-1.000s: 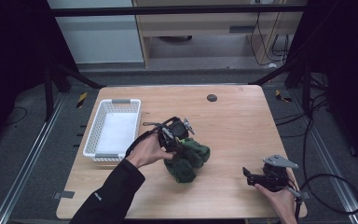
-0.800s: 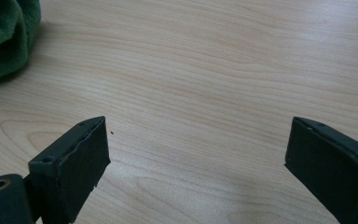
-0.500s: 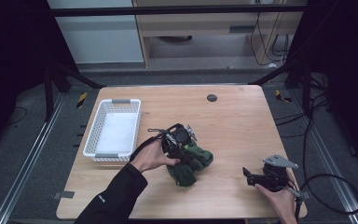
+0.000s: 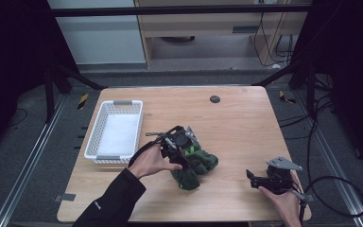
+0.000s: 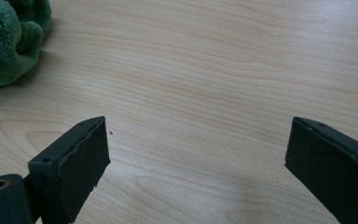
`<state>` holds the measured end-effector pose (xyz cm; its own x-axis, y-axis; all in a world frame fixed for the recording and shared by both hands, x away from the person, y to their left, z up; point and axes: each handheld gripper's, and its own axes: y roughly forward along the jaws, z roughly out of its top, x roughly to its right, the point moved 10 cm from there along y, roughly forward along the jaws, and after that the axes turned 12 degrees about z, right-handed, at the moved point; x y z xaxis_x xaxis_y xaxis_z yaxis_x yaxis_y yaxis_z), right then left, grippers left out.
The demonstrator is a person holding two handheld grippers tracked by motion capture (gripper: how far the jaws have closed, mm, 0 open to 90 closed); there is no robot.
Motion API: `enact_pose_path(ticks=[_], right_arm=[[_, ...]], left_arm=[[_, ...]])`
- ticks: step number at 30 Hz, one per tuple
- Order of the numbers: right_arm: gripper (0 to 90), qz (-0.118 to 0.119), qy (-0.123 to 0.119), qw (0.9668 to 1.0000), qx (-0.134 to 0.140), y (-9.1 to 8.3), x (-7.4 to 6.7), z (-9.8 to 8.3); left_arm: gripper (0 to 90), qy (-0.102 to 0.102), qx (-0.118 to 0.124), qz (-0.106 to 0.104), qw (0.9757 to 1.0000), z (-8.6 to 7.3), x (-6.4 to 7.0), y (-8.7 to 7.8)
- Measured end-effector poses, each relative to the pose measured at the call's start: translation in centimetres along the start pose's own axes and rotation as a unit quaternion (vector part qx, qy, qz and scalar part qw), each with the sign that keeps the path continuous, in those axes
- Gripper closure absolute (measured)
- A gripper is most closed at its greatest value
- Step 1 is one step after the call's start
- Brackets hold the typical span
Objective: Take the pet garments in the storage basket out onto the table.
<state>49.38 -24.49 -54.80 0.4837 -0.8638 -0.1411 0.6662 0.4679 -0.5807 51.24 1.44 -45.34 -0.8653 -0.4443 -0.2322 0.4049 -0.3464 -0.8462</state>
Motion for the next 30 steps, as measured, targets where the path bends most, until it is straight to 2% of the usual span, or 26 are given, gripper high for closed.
enact_pose_path(ticks=[5, 6, 7, 11, 12, 17, 18, 19, 23, 24, 26, 27, 30], right_arm=[[6.3, -0.001, 0.001, 1.0000, 0.002, -0.1, 0.1, 0.0], [6.3, -0.001, 0.001, 1.0000, 0.002, -0.1, 0.1, 0.0], [6.3, 0.000, 0.001, 1.0000, 0.002, -0.1, 0.1, 0.0], [6.3, -0.001, 0.001, 1.0000, 0.002, -0.1, 0.1, 0.0], [6.3, -0.002, 0.001, 1.0000, 0.002, 0.0, 0.1, 0.0], [6.2, -0.001, 0.002, 1.0000, 0.001, -0.1, 0.0, 0.0], [6.2, -0.001, 0.002, 1.0000, 0.002, -0.1, 0.0, 0.0], [6.2, -0.001, 0.001, 1.0000, 0.002, -0.1, 0.0, 0.0], [6.2, -0.002, 0.001, 1.0000, 0.002, -0.1, 0.1, 0.0], [6.2, -0.002, 0.001, 1.0000, 0.002, -0.1, 0.1, 0.0], [6.1, -0.003, 0.002, 1.0000, 0.003, -0.1, 0.1, 0.0], [6.1, -0.002, 0.000, 1.0000, 0.003, -0.1, 0.1, 0.0], [5.9, -0.002, 0.001, 1.0000, 0.002, -0.1, 0.1, 0.0]], left_arm=[[22.6, -0.008, 0.024, 0.010, 0.9996, -0.1, -0.3, -1.3], [22.4, -0.020, 0.035, 0.016, 0.9991, -0.1, -0.5, -1.9], [22.1, -0.020, 0.035, 0.016, 0.9991, -0.1, -0.5, -1.9], [19.9, -0.044, 0.066, 0.029, 0.9964, -0.4, -1.2, -3.1], [19.6, -0.057, 0.080, 0.036, 0.9945, -0.6, -1.6, -3.7], [19.2, -0.093, 0.113, 0.054, 0.9877, -1.5, -2.4, -5.0], [19.2, -0.093, 0.113, 0.054, 0.9877, -1.5, -2.4, -5.0], [19.0, -0.107, 0.124, 0.061, 0.9846, -1.9, -2.6, -5.5], [19.0, -0.130, 0.142, 0.079, 0.9781, -3.2, -3.2, -6.4], [19.0, -0.130, 0.142, 0.079, 0.9781, -3.2, -3.2, -6.4], [19.0, -0.142, 0.148, 0.080, 0.9754, -4.1, -3.3, -6.8], [19.2, -0.154, 0.155, 0.093, 0.9713, -5.1, -3.6, -7.0], [19.2, -0.172, 0.162, 0.108, 0.9657, -6.4, -4.1, -7.2]])
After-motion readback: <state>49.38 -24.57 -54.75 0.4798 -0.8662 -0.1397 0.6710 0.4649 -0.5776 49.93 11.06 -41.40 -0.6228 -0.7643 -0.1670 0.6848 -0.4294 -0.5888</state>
